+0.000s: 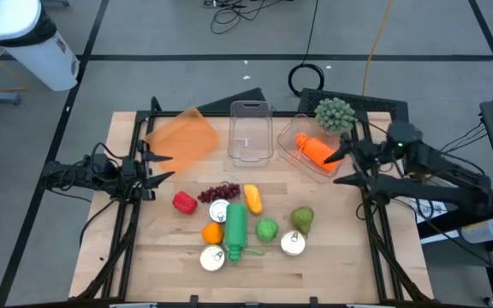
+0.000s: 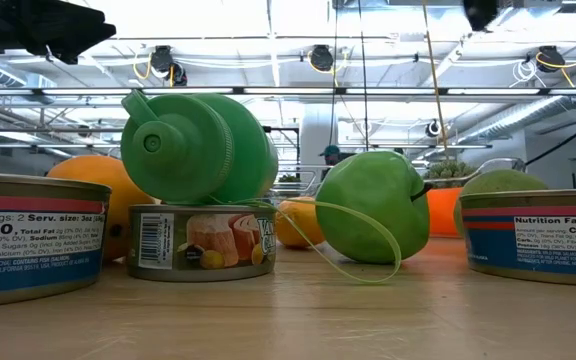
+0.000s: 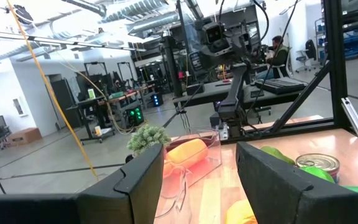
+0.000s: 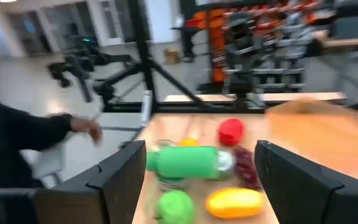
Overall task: Pick & Place Food Item
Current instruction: Put the green tumbler into the right transparent bin
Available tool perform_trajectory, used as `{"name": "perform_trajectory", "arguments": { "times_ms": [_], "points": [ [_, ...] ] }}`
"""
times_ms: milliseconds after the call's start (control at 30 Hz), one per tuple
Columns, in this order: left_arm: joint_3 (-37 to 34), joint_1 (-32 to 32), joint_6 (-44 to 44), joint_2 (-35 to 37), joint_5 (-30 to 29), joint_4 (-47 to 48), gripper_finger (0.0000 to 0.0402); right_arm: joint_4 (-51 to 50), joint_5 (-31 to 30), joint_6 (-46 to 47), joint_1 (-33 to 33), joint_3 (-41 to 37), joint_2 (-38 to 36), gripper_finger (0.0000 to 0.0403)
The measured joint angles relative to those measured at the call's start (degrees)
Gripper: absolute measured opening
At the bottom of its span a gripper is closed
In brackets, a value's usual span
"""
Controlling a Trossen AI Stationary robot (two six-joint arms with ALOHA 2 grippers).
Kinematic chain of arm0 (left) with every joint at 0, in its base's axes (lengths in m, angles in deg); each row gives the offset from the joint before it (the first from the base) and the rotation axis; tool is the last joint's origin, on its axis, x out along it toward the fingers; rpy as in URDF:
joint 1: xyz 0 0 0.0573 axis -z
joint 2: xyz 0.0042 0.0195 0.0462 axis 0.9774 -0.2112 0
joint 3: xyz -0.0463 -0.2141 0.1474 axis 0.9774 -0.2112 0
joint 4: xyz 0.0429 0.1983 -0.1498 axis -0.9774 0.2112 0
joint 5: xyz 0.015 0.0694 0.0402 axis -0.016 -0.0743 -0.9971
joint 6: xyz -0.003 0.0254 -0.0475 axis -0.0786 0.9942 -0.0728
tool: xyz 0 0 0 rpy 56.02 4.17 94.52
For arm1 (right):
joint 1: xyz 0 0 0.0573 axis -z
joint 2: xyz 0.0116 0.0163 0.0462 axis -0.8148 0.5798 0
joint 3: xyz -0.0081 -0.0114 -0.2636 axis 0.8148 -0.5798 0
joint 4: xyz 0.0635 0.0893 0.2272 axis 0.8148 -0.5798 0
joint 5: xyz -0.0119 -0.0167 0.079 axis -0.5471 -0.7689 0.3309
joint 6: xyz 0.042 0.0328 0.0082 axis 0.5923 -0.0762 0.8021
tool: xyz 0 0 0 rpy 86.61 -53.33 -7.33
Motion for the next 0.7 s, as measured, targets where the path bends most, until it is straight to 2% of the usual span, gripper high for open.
{"name": "perform_trajectory", "arguments": {
  "times_ms": [133,233,367,533,700],
  "points": [
    [0.0,0.0,0.0,0.0,0.0,0.0,0.0214,-4.9,-3.5,-0.4,0.2,0.0,-7.3,0.0277],
    [0.0,0.0,0.0,0.0,0.0,0.0,0.0214,-4.7,-3.7,1.0,0.2,-1.0,-11.5,0.0278],
    [0.0,0.0,-0.2,0.0,0.1,-0.1,0.0214,-5.2,-3.6,1.5,0.2,-4.5,-17.8,0.0278],
    [0.0,0.0,-5.8,0.0,1.2,-2.0,0.0214,-1.9,-3.6,6.5,0.2,-11.3,-26.9,0.0279],
    [0.0,0.1,-13.5,0.0,1.5,-5.8,0.0214,1.0,-2.1,9.2,0.1,-14.2,-25.6,0.0279]
  ]
}}
